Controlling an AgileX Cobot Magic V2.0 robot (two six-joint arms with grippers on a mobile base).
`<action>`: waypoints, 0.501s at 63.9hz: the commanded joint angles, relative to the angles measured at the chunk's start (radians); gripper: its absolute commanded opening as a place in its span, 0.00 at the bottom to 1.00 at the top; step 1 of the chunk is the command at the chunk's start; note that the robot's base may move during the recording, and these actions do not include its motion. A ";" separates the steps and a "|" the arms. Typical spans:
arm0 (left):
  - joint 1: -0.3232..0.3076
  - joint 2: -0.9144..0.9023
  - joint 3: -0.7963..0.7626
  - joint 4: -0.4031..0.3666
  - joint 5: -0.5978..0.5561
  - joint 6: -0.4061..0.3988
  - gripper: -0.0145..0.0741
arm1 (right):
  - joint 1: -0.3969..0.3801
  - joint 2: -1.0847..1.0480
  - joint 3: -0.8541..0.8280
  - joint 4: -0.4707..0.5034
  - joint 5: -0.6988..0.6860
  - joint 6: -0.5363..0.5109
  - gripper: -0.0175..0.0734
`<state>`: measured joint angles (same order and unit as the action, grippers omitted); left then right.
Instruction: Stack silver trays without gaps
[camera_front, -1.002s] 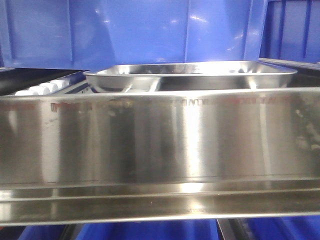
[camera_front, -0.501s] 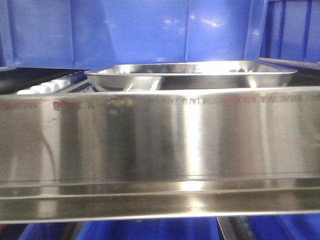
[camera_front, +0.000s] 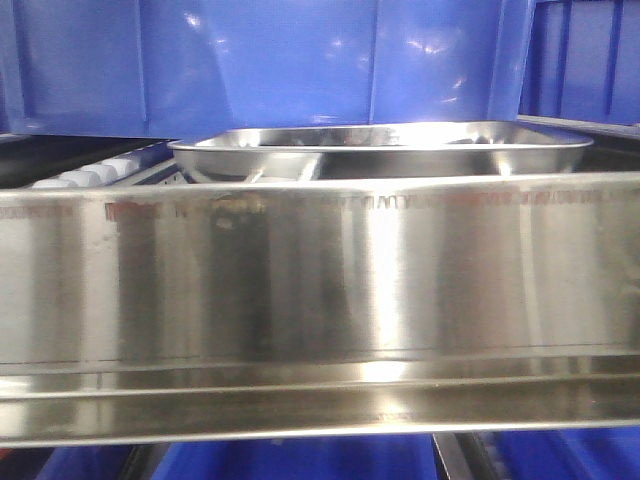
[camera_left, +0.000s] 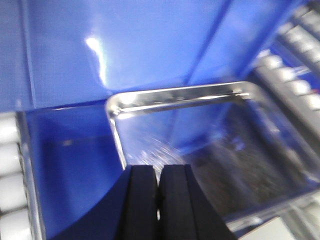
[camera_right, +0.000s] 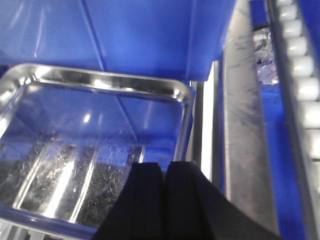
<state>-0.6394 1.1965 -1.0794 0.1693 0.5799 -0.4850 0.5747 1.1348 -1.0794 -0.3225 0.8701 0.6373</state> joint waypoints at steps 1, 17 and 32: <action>-0.009 0.063 -0.061 0.046 0.018 -0.041 0.14 | 0.004 0.038 -0.010 -0.045 -0.024 0.011 0.13; -0.009 0.176 -0.162 0.048 0.023 -0.041 0.16 | 0.004 0.087 -0.010 -0.109 -0.125 0.011 0.13; -0.009 0.187 -0.175 0.041 0.031 -0.039 0.53 | 0.004 0.092 -0.010 -0.109 -0.167 0.061 0.13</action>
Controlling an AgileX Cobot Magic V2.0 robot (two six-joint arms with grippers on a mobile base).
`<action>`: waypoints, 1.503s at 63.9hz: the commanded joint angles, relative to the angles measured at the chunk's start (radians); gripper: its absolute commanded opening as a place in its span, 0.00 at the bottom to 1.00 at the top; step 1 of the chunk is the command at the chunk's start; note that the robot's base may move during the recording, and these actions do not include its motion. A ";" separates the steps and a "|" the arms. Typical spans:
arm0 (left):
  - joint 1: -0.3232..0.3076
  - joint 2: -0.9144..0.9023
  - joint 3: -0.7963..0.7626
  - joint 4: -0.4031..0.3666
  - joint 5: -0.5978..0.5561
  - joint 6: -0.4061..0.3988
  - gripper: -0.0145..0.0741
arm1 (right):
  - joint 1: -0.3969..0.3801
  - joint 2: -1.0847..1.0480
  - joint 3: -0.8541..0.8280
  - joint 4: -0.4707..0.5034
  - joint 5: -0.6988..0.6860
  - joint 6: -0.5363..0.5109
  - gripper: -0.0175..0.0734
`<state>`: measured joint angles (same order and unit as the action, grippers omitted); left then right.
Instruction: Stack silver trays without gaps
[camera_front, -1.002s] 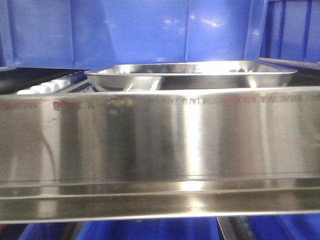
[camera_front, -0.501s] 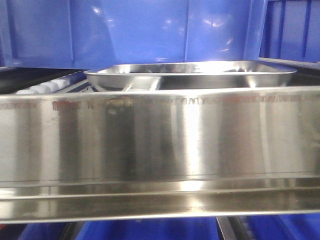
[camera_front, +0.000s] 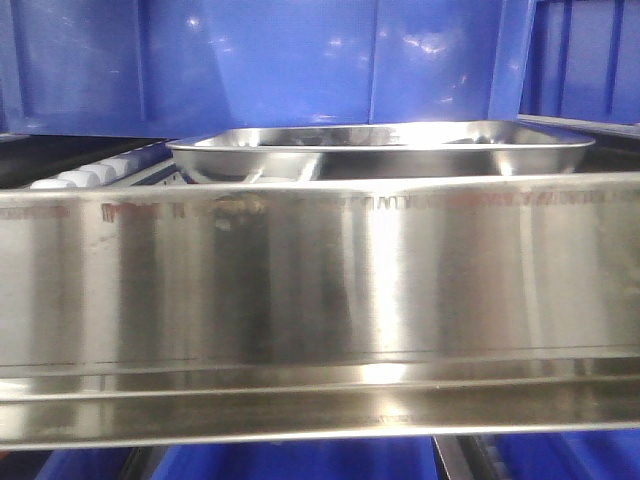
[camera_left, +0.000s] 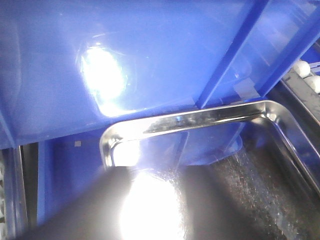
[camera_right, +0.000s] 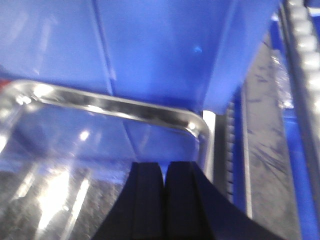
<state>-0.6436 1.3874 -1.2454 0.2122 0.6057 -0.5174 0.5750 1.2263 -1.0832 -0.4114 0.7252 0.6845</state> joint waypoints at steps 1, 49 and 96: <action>-0.005 -0.004 -0.009 -0.004 0.008 -0.007 0.55 | 0.002 0.000 -0.006 -0.020 -0.020 0.014 0.13; -0.005 0.104 -0.010 -0.033 0.063 -0.010 0.60 | -0.054 0.082 -0.006 0.016 0.003 0.093 0.52; 0.030 0.196 -0.017 0.000 0.058 -0.010 0.60 | -0.056 0.205 -0.009 -0.064 0.005 0.091 0.52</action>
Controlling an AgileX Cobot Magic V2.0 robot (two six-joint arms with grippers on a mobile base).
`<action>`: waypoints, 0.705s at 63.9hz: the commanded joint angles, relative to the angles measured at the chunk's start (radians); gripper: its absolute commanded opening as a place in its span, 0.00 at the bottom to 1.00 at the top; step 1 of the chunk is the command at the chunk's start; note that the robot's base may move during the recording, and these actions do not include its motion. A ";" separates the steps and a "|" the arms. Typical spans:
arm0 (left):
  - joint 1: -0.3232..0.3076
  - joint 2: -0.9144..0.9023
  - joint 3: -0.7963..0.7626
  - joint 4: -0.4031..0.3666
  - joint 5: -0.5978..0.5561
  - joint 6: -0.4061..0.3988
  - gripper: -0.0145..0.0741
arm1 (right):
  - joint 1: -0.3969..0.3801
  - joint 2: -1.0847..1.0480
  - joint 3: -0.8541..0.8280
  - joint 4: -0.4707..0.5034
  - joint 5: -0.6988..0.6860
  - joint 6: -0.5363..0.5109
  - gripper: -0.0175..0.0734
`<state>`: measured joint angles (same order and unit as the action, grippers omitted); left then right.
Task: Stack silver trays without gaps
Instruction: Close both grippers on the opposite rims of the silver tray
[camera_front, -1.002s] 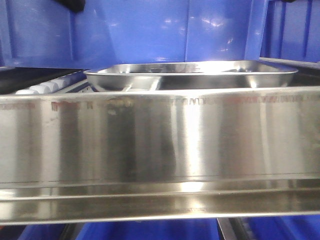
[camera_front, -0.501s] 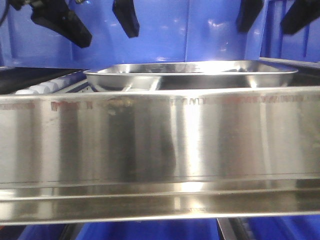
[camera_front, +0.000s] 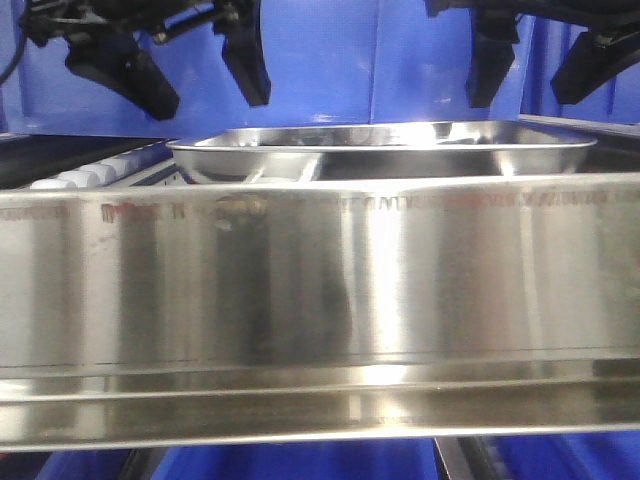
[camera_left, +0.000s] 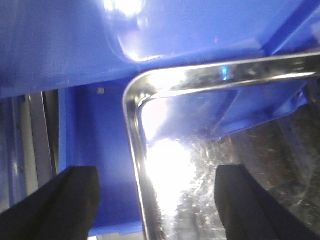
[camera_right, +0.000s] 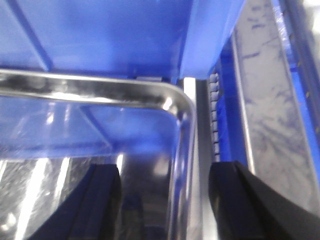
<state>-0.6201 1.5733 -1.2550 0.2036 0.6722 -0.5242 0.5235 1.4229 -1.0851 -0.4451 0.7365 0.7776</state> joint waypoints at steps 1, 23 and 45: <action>0.009 0.012 -0.007 0.009 -0.008 -0.003 0.60 | -0.005 0.010 -0.007 -0.030 -0.006 -0.003 0.52; 0.009 0.033 -0.007 0.009 -0.008 -0.003 0.60 | -0.005 0.021 -0.007 -0.030 0.012 0.050 0.52; 0.009 0.034 -0.007 0.011 -0.043 -0.003 0.60 | -0.052 0.021 -0.007 -0.023 0.010 0.076 0.52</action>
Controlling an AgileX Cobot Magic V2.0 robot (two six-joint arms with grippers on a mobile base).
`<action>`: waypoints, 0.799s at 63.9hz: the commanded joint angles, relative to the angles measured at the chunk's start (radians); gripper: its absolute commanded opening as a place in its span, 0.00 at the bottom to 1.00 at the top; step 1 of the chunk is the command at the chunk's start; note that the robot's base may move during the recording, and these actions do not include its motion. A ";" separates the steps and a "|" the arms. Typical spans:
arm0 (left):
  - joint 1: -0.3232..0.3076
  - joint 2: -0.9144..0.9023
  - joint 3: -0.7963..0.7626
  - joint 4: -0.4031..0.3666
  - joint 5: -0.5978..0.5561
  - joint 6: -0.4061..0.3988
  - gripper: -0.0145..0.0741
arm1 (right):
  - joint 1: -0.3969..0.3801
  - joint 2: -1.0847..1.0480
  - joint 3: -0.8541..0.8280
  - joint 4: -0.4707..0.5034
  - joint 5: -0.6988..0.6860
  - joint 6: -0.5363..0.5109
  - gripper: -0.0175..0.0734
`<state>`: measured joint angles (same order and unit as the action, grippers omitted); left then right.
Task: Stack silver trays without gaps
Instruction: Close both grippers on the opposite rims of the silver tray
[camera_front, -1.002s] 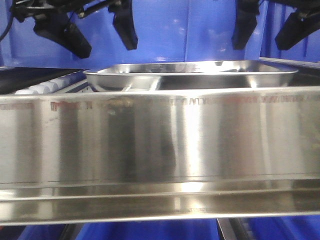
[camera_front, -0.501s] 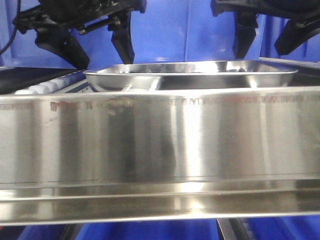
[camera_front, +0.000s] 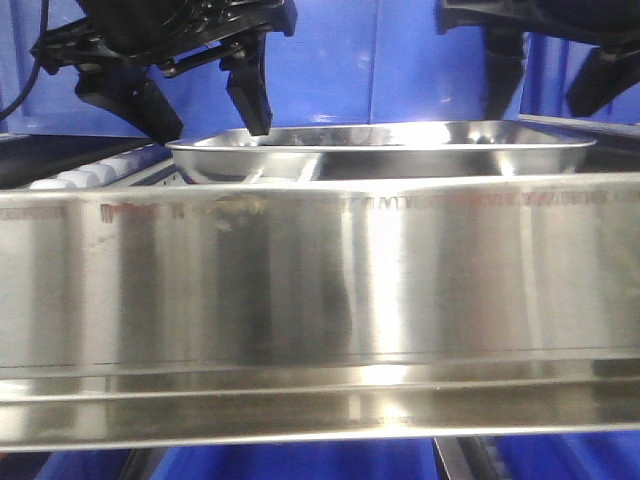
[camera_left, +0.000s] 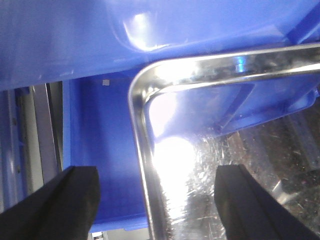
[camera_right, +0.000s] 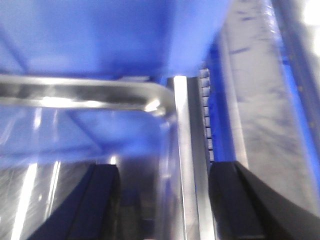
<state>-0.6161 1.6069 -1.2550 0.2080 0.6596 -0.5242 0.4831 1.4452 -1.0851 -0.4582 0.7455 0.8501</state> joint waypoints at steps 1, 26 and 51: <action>0.005 0.002 -0.007 0.006 -0.034 -0.003 0.60 | -0.011 -0.001 -0.007 -0.008 0.001 0.004 0.52; 0.005 0.019 -0.007 0.006 -0.042 -0.003 0.60 | -0.011 -0.001 -0.007 0.012 -0.016 0.004 0.52; 0.014 0.025 -0.007 0.008 -0.053 -0.003 0.60 | -0.009 0.001 -0.007 0.024 -0.021 0.004 0.52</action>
<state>-0.6134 1.6367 -1.2550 0.2117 0.6236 -0.5242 0.4784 1.4452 -1.0851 -0.4290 0.7355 0.8537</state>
